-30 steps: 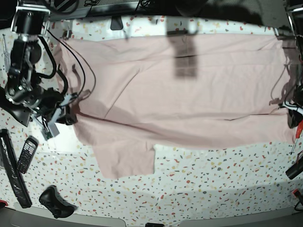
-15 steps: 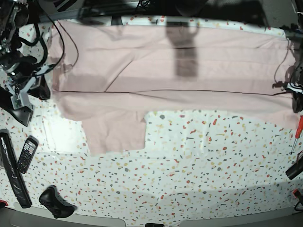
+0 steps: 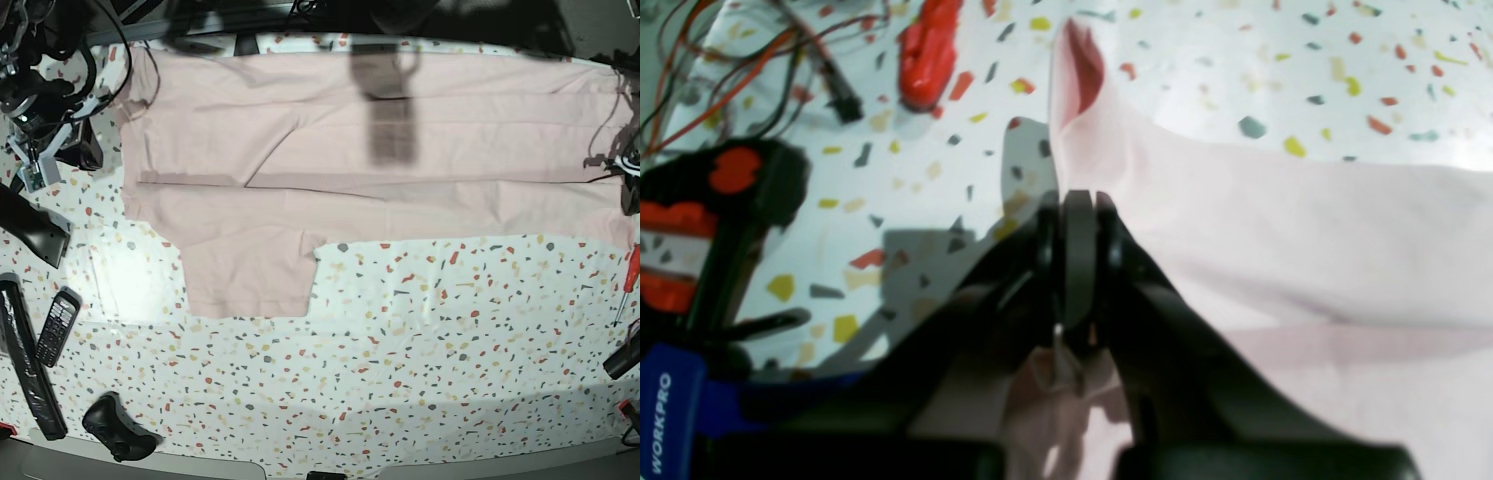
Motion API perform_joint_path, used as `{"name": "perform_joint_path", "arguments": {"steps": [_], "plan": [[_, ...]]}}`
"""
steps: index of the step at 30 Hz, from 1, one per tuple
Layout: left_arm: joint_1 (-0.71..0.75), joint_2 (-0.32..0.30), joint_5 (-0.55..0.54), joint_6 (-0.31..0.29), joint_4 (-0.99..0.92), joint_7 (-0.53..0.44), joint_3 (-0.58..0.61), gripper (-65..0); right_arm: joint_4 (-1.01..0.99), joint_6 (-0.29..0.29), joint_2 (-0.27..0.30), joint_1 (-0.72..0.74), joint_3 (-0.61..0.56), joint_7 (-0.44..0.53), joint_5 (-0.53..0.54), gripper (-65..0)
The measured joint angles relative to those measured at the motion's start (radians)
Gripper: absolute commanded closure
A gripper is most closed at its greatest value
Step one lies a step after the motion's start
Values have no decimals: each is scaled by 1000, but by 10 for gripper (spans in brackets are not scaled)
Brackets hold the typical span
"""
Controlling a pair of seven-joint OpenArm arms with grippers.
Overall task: Fold the T-shirt properly
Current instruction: 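Fold the held edge over the shirt body with both grippers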
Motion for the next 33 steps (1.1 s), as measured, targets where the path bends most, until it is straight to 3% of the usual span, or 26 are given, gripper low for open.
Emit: {"name": "perform_joint_path", "arguments": {"steps": [1, 4, 6, 11, 14, 23, 29, 33], "plan": [[0, 1, -4, 0, 0, -8, 0, 0, 0, 0, 0, 4, 0, -1, 24, -16], [-6, 8, -5, 0, 0, -37, 0, 0, 0, 0, 0, 39, -10, -3, 51, -243], [-6, 11, -5, 0, 0, -40, 0, 0, -3, -3, 0, 87, -34, -11, 48, -324], [-7, 11, -6, 0, 1, -40, 0, 0, -77, -3, 0, 276, -161, -182, 51, -326], [-6, 11, -5, 0, 1, -39, 0, 0, -161, -32, -2, 387, -250, -262, 55, -325], [-6, 11, -5, 0, 1, -40, 0, 0, -517, -66, 0, 588, -392, -310, 20, -325], [-6, 11, -5, 0, 1, -40, 0, 0, -570, -65, 0, 658, -472, -364, 50, -320], [-6, 11, -5, 0, 1, -40, 0, 0, -570, -64, -3, 661, -491, -375, 78, -240]]}}
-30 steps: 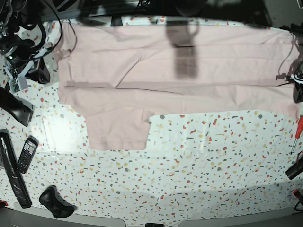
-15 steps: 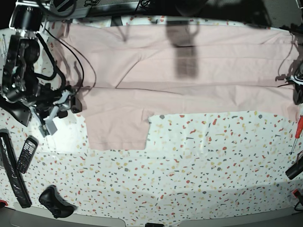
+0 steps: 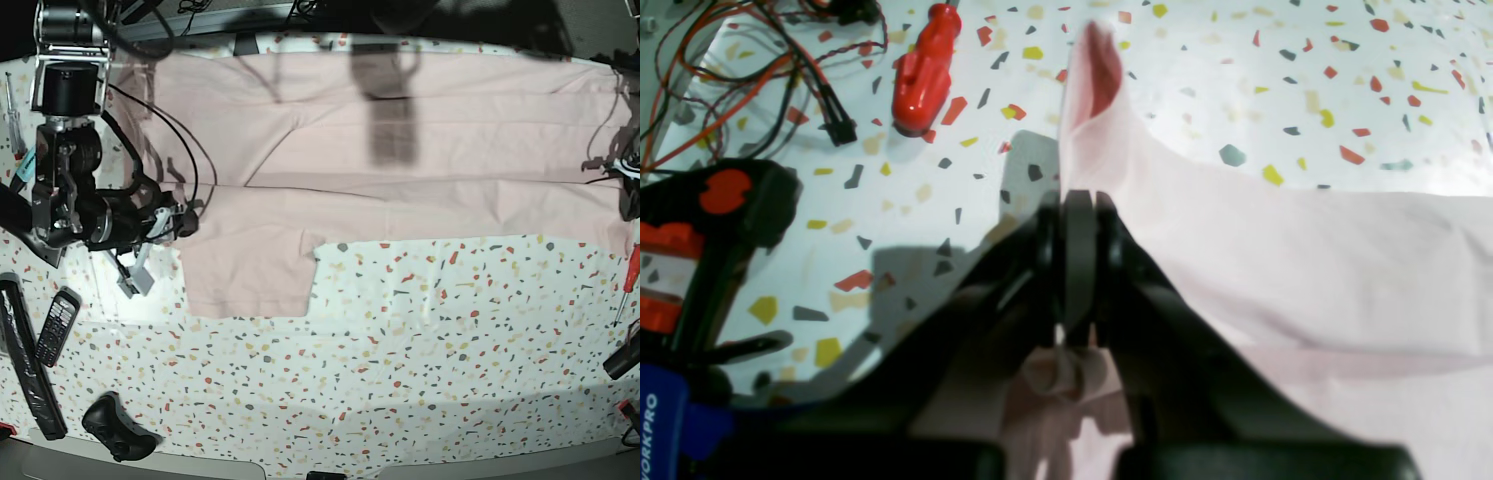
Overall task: Fold the T-shirt properly
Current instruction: 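Fold the held edge over the shirt body with both grippers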
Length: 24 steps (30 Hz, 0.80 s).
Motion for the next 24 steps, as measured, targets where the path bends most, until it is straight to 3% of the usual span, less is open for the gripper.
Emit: {"name": "perform_joint_path", "arguments": {"steps": [2, 6, 10, 14, 19, 24], "plan": [[0, 0, 0, 0, 0, 0, 0, 0, 0, 0, 1, -1, 0, -8, -5, -190], [0, 0, 0, 0, 0, 0, 0, 0, 0, 0, 0, -2, 0, -18, -4, 0], [0, 0, 0, 0, 0, 0, 0, 0, 16, 8, 0, -3, 0, -19, -4, 0], [1, 0, -53, 0, 0, 2, -11, 0, 153, 34, 0, -47, 26, -2, -4, 0], [0, -3, -67, -71, 0, 3, -53, 0, 388, 38, 0, -169, 153, -28, 71, 0], [1, -1, -68, -74, 0, 19, -54, 0, 517, 39, -1, -275, 281, -54, 172, 0]]}}
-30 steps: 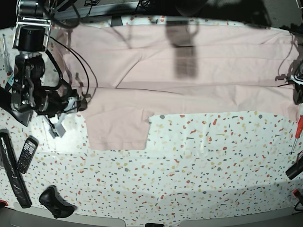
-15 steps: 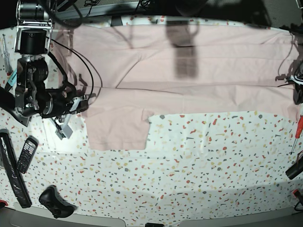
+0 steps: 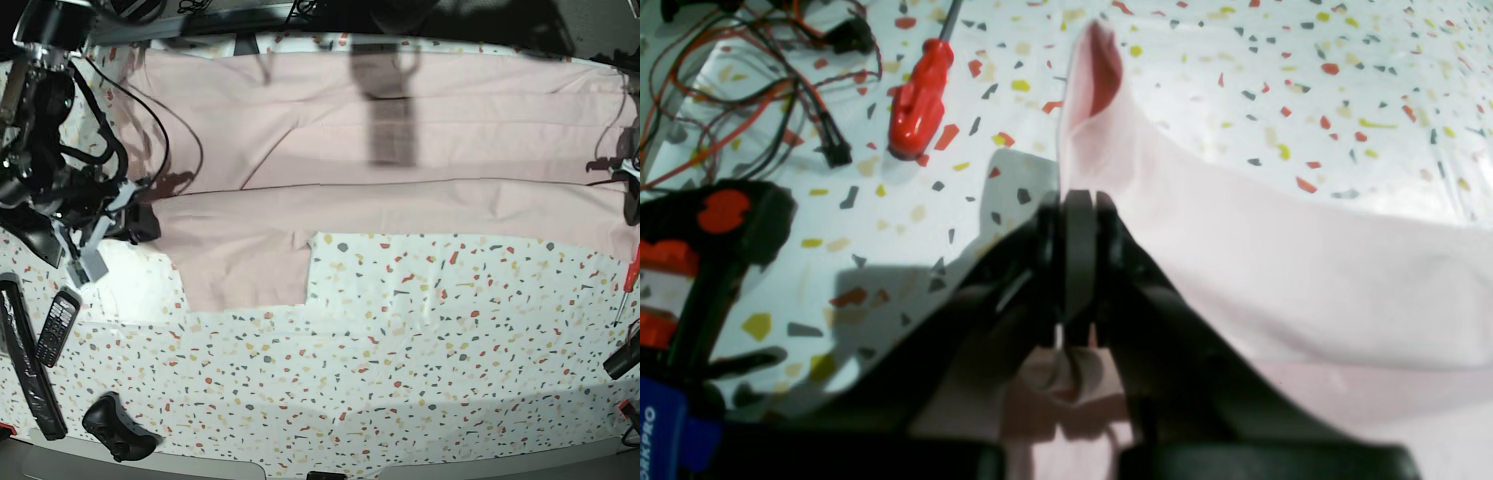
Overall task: Fold the T-shirt properly
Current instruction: 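Fold the held edge over the shirt body with both grippers, then lower the folded edge and release it with both grippers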
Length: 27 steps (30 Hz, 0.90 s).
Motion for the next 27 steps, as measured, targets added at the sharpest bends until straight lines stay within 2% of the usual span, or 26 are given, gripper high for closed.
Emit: {"name": "perform_joint_path", "arguments": {"steps": [4, 8, 12, 22, 25, 26, 27], "plan": [[0, -2, -27, -2, 0, 47, 0, 0, 86, 11, -2, -67, 102, -14, 11, 0], [0, -2, -45, -42, 0, 94, 0, 0, 152, 22, -2, -138, 169, -27, 17, 0], [-1, -2, -71, -41, 0, 153, 0, 0, 187, 22, -2, -200, 222, -55, 100, 0], [18, -2, -35, -50, 0, 168, 0, 0, 188, 22, -4, -349, 237, -53, 111, 0], [18, -2, -18, -53, 0, 168, 0, 0, 177, 22, -5, -364, 237, -50, 73, 0], [19, -2, -18, -53, 0, 168, 0, 0, 163, 23, -5, -361, 237, -48, 53, -22], [18, -2, -6, -53, 0, 168, 0, 0, 147, 23, -5, -359, 237, -47, 37, -86]]}}
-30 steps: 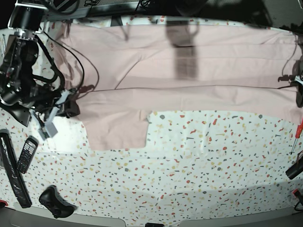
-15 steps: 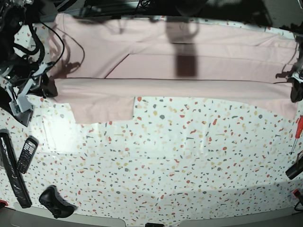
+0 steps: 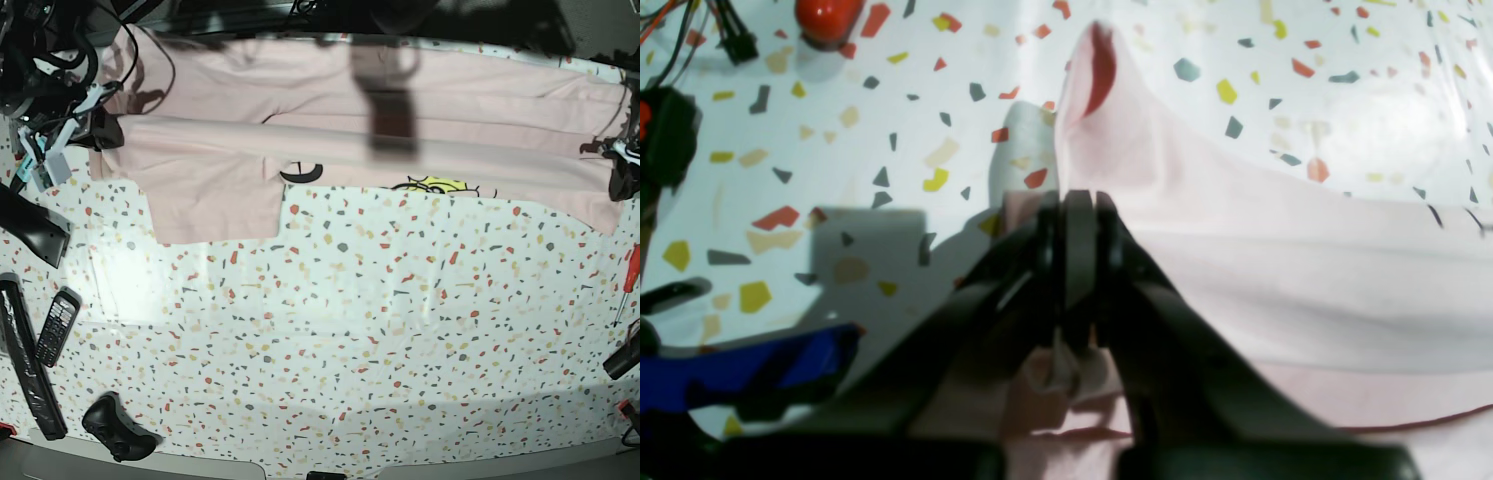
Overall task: Fold the T-shirt properly
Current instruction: 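Lower the folded edge and release it with both grippers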
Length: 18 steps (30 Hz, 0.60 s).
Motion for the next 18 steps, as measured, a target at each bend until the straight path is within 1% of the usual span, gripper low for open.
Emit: {"name": "perform_joint_path", "arguments": {"steps": [1, 2, 3, 4, 5, 10, 14, 16, 18], "plan": [[0, 0, 3, 0, 0, -1, 0, -34, -16, 0, 0, 4, 0, 0, -8, -153], [0, -1, 19, 1, 0, -3, 0, -123, -32, 0, 1, 9, 0, 5, -21, -211], [0, -1, 34, 3, 0, 0, 0, -203, -49, 0, 1, 11, 1, 18, -32, -255], [0, -1, 43, 6, 0, 0, 0, -258, -63, -1, 0, 17, 1, 31, -33, -281], [0, -1, 45, 8, 0, 0, 0, -276, -70, -1, 0, 23, 1, 39, -35, -287], [0, -1, 45, 5, 0, -4, 0, -275, -73, -1, 0, 100, 1, 56, -34, -287], [-4, -1, 39, 5, 0, -84, 0, -275, -76, -1, 0, 195, -5, 75, -35, -287], [-9, -1, 22, 4, 1, -80, 0, -275, -102, -1, 2, 246, -34, 82, -44, -287], [-18, 2, 26, 5, 1, -76, 0, -275, -167, 0, 2, 295, -83, 87, -97, -287]]}}
